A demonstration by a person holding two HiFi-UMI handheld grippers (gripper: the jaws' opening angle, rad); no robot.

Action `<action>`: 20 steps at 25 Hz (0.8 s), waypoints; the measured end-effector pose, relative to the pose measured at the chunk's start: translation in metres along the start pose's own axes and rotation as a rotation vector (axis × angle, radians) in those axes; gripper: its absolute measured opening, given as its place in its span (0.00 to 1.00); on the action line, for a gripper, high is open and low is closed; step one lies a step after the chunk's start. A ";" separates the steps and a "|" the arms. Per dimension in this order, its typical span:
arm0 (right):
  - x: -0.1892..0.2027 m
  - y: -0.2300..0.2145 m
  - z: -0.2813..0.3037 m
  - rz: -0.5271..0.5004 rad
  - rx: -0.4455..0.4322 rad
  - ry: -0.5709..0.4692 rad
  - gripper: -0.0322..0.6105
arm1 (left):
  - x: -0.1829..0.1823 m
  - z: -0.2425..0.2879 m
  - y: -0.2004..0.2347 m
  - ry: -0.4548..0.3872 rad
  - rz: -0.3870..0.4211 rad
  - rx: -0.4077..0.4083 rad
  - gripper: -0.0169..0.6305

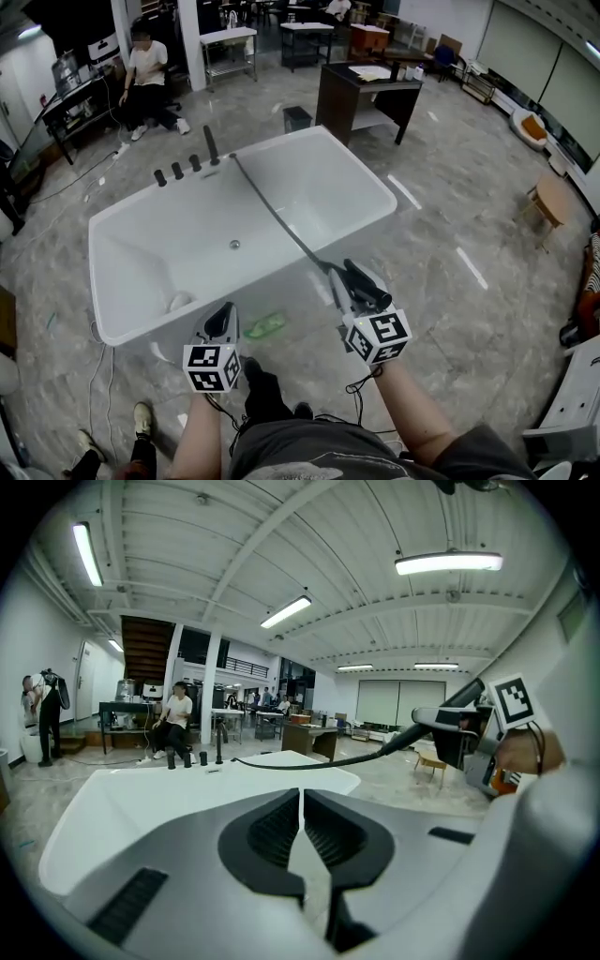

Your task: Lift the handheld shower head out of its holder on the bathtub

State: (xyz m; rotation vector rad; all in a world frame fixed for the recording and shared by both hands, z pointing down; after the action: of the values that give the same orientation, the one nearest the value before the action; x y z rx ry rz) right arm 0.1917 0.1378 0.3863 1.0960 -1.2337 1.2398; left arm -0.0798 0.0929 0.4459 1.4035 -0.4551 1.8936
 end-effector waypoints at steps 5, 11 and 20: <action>0.024 -0.001 -0.031 0.016 0.014 0.054 0.25 | 0.012 -0.016 -0.022 0.012 -0.006 0.009 0.06; 0.044 0.007 -0.039 0.025 0.018 0.090 0.25 | 0.025 -0.029 -0.030 0.021 -0.008 0.011 0.06; 0.047 0.022 -0.027 0.014 0.000 0.114 0.25 | 0.016 -0.040 -0.023 -0.004 -0.007 -0.002 0.06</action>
State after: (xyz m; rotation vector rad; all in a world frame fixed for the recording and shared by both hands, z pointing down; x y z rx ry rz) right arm 0.1685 0.1691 0.4305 1.0039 -1.1570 1.2951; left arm -0.0920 0.1402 0.4436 1.4063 -0.4533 1.8850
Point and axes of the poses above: the fingertips, and each gripper's own axes: z forward along the fingers, y to its left, x out of its underside, the point moved 6 cm from there along -z, backward along the fingers, and after that the axes turned 6 degrees about x, right-handed, at the moved point
